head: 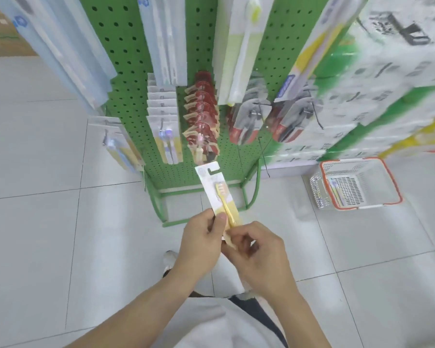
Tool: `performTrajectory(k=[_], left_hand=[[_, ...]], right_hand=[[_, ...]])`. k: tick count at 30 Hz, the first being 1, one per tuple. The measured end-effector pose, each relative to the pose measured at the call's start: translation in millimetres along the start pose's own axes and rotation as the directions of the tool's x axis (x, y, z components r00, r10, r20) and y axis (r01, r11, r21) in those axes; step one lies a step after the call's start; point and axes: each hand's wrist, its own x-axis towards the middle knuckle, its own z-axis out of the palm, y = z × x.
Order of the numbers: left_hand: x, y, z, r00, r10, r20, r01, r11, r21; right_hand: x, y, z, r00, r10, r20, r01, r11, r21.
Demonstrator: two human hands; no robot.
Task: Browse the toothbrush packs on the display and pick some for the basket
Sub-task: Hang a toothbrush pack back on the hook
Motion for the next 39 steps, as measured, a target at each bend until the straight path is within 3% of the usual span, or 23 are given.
performTrajectory(k=[6,11,19,28,39], left_hand=[[-26,8,116,0.975,-0.173,0.139,0.193,0.970,-0.148],[-39,2,226,0.952,-0.277,0.134,0.297,0.940,-0.169],[-15,-1,357,0.919,-0.373,0.130,0.393,0.898,-0.200],[121,1,533,0.907,-0.408,0.104,0.420,0.894,-0.155],[321,-47,788,0.933,-0.344,0.107,0.350,0.935,-0.048]], right_hand=[[-38,63,-110,0.985,0.147,-0.092,-0.147,0.989,0.004],[-63,123,-202,0.966,0.258,-0.023,-0.259,0.956,-0.138],[-61,209,-293,0.924,0.376,-0.068,-0.381,0.891,-0.247],[56,333,-388,0.871,0.475,-0.127,-0.491,0.827,-0.274],[220,607,-503,0.862,0.500,-0.082,-0.503,0.825,-0.258]])
